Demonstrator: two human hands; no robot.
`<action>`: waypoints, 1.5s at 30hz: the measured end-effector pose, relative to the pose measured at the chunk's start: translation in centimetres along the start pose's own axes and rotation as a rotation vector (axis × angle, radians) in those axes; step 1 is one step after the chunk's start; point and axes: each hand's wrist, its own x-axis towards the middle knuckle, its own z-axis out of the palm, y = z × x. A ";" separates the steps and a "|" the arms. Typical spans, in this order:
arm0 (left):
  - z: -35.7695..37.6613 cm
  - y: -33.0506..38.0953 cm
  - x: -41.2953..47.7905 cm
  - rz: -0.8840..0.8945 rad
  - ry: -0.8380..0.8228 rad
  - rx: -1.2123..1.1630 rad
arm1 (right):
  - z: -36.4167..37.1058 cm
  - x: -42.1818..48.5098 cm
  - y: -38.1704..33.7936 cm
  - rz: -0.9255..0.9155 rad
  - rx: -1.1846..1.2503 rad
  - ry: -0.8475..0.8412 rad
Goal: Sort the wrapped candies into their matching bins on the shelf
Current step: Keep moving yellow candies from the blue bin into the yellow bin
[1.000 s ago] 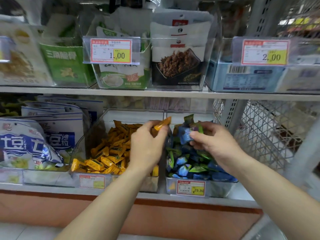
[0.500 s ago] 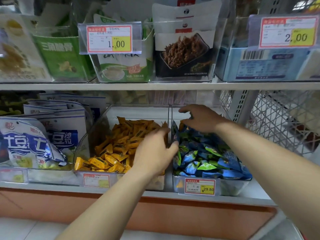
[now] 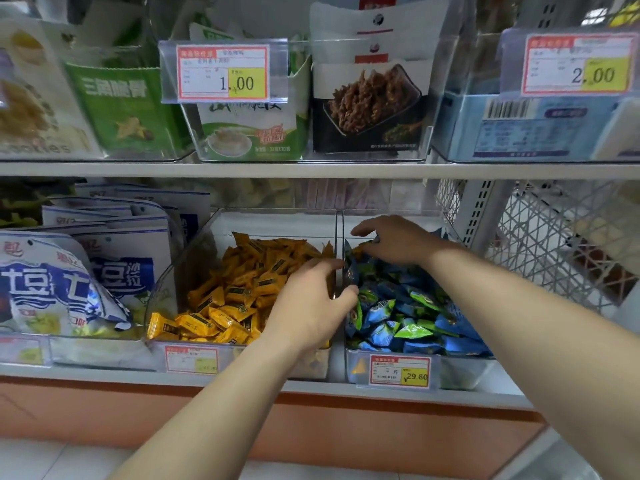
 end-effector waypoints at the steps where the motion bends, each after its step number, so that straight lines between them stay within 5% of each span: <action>1: 0.0 0.1 -0.1 0.005 0.001 0.002 | 0.2 0.3 -0.4 -0.011 -0.040 -0.007; 5: -0.2 0.0 -0.2 0.003 0.002 -0.015 | 1.0 0.4 -2.0 0.026 -0.146 0.141; 9: -0.3 0.1 -0.1 0.000 0.063 -0.012 | 0.7 -3.1 -3.2 0.078 0.110 0.424; 12: -1.0 1.1 0.0 0.067 0.162 -0.064 | 0.7 -6.7 -4.4 0.036 0.500 0.597; 16: -1.8 2.6 -0.4 0.192 0.226 -0.158 | 0.7 -9.3 -6.0 0.024 1.146 0.465; 20: -2.6 1.3 -0.3 0.092 0.272 -0.084 | 0.8 -11.1 -3.6 -0.049 0.680 0.467; 25: -4.2 -2.2 0.0 -0.133 0.233 0.185 | -0.1 -12.6 1.8 0.098 0.211 0.440; 31: -4.2 -0.1 2.0 -0.088 0.209 0.268 | -0.1 -13.2 6.5 0.245 0.143 0.396; 36: -0.1 5.6 7.7 0.080 -0.045 0.096 | -0.3 -13.2 5.3 0.014 0.042 0.272; 40: 4.5 7.1 13.0 0.131 -0.249 0.170 | 1.2 -13.0 4.4 0.000 -0.180 0.111; 45: 9.0 6.2 17.1 0.096 -0.338 0.329 | 1.9 -12.6 4.3 0.000 -0.179 0.145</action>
